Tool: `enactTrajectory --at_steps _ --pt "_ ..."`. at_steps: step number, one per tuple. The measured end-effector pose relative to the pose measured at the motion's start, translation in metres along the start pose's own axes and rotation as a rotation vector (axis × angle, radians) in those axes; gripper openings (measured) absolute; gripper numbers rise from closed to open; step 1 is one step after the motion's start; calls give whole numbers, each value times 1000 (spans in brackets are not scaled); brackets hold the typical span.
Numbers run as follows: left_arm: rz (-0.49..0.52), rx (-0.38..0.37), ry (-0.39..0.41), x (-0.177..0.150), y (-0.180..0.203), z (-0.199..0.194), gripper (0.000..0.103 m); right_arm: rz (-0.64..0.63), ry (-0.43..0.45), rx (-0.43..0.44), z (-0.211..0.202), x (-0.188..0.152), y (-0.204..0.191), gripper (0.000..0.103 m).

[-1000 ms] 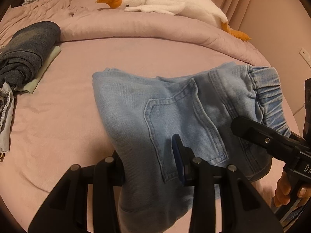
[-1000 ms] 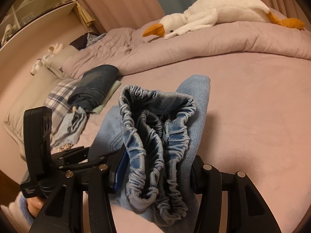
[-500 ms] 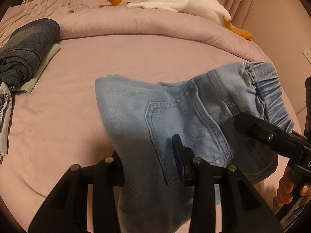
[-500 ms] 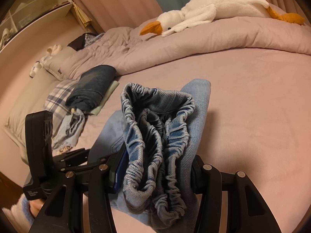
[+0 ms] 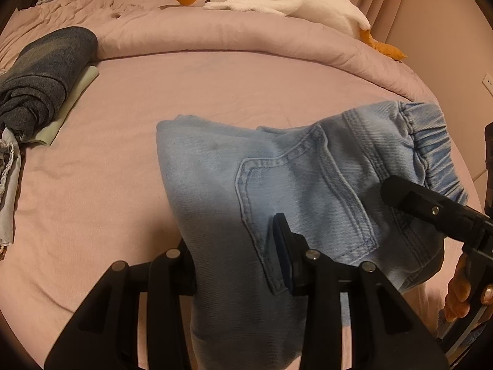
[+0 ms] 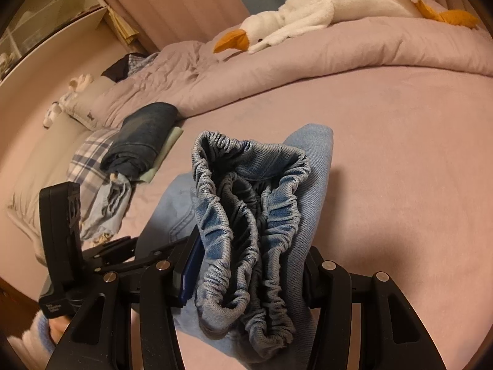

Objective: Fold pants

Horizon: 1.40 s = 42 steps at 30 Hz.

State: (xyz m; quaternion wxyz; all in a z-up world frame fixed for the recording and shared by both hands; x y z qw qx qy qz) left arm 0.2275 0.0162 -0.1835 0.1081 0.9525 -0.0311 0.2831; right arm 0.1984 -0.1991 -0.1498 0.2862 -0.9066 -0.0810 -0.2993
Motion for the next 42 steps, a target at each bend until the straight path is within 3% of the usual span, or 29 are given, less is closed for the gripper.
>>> enactTrajectory --at_steps 16,42 --pt "-9 18 -25 -5 -2 5 50 73 -56 -22 12 -5 15 57" --pt "-7 36 -35 -6 -2 12 69 72 -108 -53 24 -7 23 65"
Point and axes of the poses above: each gripper's, at about its wrist camera, not at the fingertips, and z roughly the way its jaws point, y to its right, x to its top, the point moved 2 cm from there along z, roughly the way its jaws point, and after that the axes turned 3 degrees about -x, right-handed, at the moved point
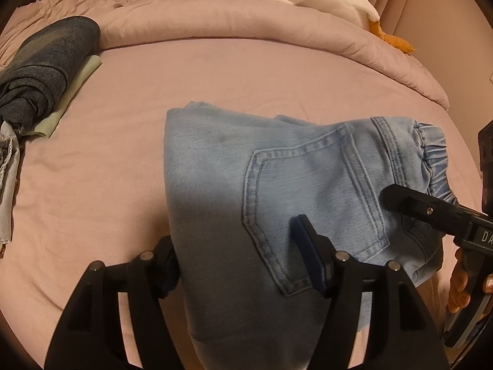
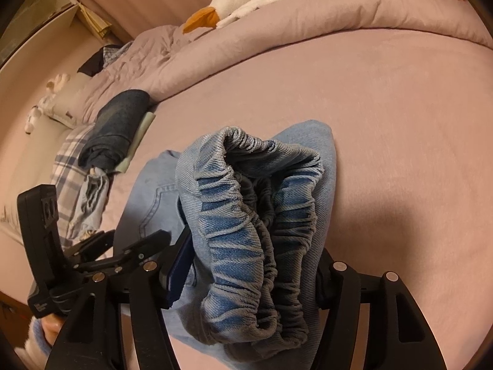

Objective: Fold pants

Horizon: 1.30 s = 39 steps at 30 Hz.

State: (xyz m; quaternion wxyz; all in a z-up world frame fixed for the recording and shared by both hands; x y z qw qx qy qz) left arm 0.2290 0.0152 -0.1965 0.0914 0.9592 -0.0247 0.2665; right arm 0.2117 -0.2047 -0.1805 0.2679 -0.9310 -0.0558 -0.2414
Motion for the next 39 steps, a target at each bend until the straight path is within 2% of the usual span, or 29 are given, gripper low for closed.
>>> enactTrajectory --at_steps 6,9,23,30,34,39 --pt "-2 8 -1 0 -3 2 74 21 -16 -2 4 0 6 68" --pt "-2 17 -2 0 -5 3 81 33 -20 -5 4 -1 10 71" --pt "-12 31 -12 1 -12 5 93 40 -33 -31 8 1 14 74" --pt "-15 54 -24 0 -16 7 103 6 -31 -101 6 1 10 80" --pt "-34 64 -24 -5 -20 2 103 -3 -1 -127 -5 -4 11 80" --pt "-61 78 -19 -23 -27 -9 103 -34 -25 -184 -3 -19 14 84"
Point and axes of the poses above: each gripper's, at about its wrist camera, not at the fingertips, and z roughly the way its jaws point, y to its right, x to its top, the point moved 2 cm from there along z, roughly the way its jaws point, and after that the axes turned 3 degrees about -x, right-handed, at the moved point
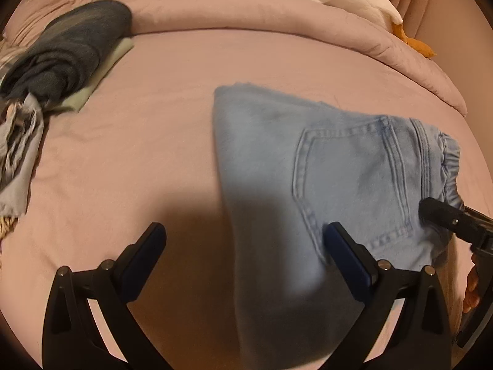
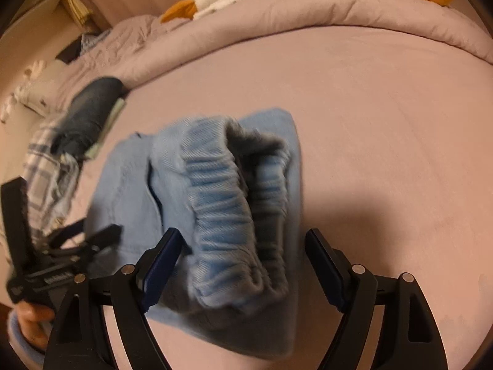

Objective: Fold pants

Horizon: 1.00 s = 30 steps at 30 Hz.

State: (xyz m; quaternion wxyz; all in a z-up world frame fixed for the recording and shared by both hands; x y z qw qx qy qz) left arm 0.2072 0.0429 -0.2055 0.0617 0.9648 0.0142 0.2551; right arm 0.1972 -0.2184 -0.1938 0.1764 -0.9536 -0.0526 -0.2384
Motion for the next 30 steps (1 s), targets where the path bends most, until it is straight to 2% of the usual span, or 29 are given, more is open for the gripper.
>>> enactTrajectory --at_steps 3,6,9,13,15,18,23,27,30 --pt "-5 5 -12 -5 0 0 103 -33 0 -29 6 -1 0 85" --pt "10 45 -2 -6 6 -19 102 -21 2 -60 -9 -1 -6 85" --pt "48 62 44 -12 13 -48 102 -60 54 -63 -40 -9 -14 85" --pt "24 43 101 -26 15 -95 102 -104 116 -39 -84 -21 -25 86" --pt "1 63 139 -32 15 -115 102 -128 146 -27 -100 -25 -31 101" --pt "-3 119 173 -40 21 -141 102 -179 206 4 -126 -33 -48 102" --pt "9 52 222 -58 36 -184 102 -238 269 10 -158 -42 -68 102" --pt "42 72 280 -70 49 -213 102 -253 287 39 -169 -50 -74 102" --pt "49 67 288 -74 53 -222 102 -249 274 25 -165 -56 -75 102"
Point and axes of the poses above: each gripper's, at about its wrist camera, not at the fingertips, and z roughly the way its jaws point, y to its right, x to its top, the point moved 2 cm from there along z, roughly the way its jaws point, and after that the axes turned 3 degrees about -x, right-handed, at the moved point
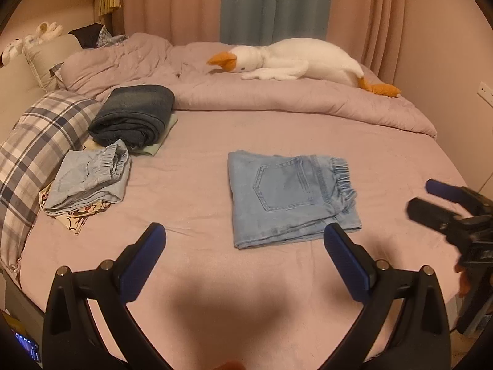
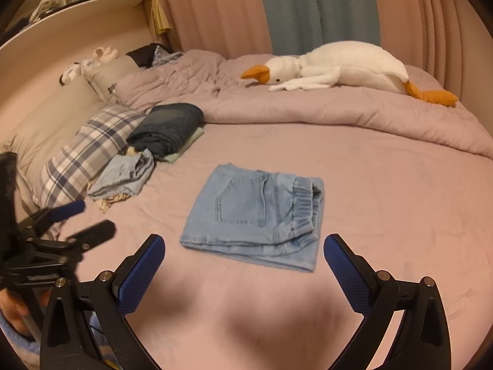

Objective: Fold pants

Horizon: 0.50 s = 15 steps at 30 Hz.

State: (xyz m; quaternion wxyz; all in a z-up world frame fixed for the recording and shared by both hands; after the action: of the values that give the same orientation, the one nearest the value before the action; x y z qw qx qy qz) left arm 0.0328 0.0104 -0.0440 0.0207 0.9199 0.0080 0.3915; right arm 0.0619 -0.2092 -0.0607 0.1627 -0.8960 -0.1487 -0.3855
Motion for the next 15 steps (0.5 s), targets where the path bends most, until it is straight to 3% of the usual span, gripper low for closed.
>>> enactTrajectory --at_steps 15 --pt "29 14 1 -4 8 -7 102 -17 10 -11 -16 -6 -7 102"
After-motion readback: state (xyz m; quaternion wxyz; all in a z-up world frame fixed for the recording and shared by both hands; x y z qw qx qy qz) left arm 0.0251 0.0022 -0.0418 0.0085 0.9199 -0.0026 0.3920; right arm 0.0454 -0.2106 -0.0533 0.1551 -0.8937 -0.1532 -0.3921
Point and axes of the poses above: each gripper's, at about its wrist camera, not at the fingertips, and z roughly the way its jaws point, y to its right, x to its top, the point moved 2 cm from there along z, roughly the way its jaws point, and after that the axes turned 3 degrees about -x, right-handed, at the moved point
